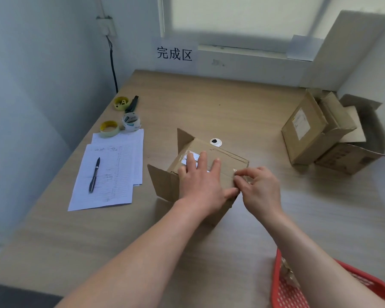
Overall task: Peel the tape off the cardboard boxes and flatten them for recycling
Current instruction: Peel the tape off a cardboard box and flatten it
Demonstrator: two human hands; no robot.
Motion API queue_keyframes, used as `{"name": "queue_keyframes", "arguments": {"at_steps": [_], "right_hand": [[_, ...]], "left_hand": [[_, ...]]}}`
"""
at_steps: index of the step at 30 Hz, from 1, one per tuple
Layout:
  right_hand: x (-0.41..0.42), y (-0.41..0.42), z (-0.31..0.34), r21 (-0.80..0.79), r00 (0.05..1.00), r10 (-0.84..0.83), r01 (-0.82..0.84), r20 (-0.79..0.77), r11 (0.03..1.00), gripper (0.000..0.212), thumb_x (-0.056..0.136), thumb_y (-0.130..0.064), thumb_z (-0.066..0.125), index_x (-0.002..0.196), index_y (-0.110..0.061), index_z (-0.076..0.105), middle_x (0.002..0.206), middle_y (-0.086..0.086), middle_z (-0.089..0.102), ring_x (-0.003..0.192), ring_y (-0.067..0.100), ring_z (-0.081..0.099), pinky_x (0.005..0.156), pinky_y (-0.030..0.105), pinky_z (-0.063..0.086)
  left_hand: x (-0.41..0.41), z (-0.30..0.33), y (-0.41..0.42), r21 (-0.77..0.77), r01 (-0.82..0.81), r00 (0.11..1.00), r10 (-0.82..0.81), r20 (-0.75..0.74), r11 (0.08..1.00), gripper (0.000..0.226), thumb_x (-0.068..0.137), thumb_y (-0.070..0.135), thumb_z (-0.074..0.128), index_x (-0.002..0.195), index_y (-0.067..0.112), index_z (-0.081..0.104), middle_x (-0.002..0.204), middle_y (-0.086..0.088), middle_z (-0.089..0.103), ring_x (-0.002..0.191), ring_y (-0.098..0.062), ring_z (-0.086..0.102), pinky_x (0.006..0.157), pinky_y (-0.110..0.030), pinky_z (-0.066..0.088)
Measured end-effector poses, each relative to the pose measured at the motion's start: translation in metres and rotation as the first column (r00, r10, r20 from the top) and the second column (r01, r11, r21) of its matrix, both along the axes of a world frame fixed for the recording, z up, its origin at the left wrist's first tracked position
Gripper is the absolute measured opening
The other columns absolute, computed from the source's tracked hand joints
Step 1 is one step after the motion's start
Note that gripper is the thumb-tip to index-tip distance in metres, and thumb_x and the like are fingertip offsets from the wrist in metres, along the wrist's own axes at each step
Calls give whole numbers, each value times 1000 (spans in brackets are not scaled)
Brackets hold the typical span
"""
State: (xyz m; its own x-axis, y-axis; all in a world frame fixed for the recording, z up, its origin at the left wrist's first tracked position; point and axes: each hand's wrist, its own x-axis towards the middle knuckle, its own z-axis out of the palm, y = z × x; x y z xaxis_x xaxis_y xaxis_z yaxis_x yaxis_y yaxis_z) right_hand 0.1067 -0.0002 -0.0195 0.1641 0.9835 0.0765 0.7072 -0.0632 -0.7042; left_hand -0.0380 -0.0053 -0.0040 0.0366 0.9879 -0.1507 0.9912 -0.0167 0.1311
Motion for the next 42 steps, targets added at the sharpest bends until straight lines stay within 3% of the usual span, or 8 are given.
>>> {"name": "queue_keyframes", "arguments": {"at_steps": [4,11,16,22,25,28,35,42], "right_hand": [[-3,6,0,-66,991,-38,30,-126,997,12,78,-42,68,74,-31,66,89,1,66,80,19,62,70,36,50],[-8,19,4,-102,961,58,-31,271,994,19,98,-35,50,90,-20,58,96,-1,48,88,25,50,69,32,32],[3,9,-12,1,979,-54,55,-197,998,28,100,-25,49,75,-15,46,77,1,55,80,28,54,68,38,38],[3,-3,-13,-270,487,-365,256,-793,928,22,105,-15,47,84,-9,52,81,10,63,75,19,67,65,31,57],[0,1,-11,-383,261,-441,245,-859,890,22,106,-11,43,85,-6,50,77,12,60,70,20,66,60,30,58],[-3,7,-14,-426,209,-475,240,-855,872,22,105,-9,43,84,-6,47,74,13,55,66,20,62,55,28,58],[0,28,2,-372,257,-376,66,-890,926,15,97,-4,48,84,-11,51,65,5,46,45,9,47,38,19,36],[3,42,71,-59,701,61,-146,-711,988,25,95,-14,63,73,-17,53,57,-2,52,43,8,51,38,21,36]], "left_hand": [[-1,1,1,-13,-10,1000,10,-10,1000,90,83,84,36,155,35,11,165,-4,-3,149,-38,-9,115,-52,12],[-1,1,1,-46,-24,999,23,-27,999,89,85,83,33,156,37,8,166,-3,-6,150,-36,-10,115,-51,11],[-6,2,3,-69,-45,999,44,-20,997,94,80,88,32,156,39,7,166,0,-6,150,-33,-9,116,-51,11],[-4,3,5,-79,-41,999,39,-33,996,95,79,89,31,156,40,5,166,1,-6,151,-32,-9,117,-53,11],[-5,4,5,-87,-52,998,49,-32,995,103,73,94,29,157,39,3,167,1,-7,151,-32,-11,117,-55,9],[0,8,6,-110,-86,996,83,-29,990,121,60,101,36,157,36,3,167,-1,-7,151,-34,-11,117,-58,9],[0,28,1,-57,-69,995,73,73,996,119,61,92,53,152,49,-11,165,6,-8,151,-34,2,114,-60,17],[-12,47,-9,39,-36,948,22,318,999,140,53,84,71,150,46,-23,158,19,-28,151,-19,-17,120,-55,22]]}}
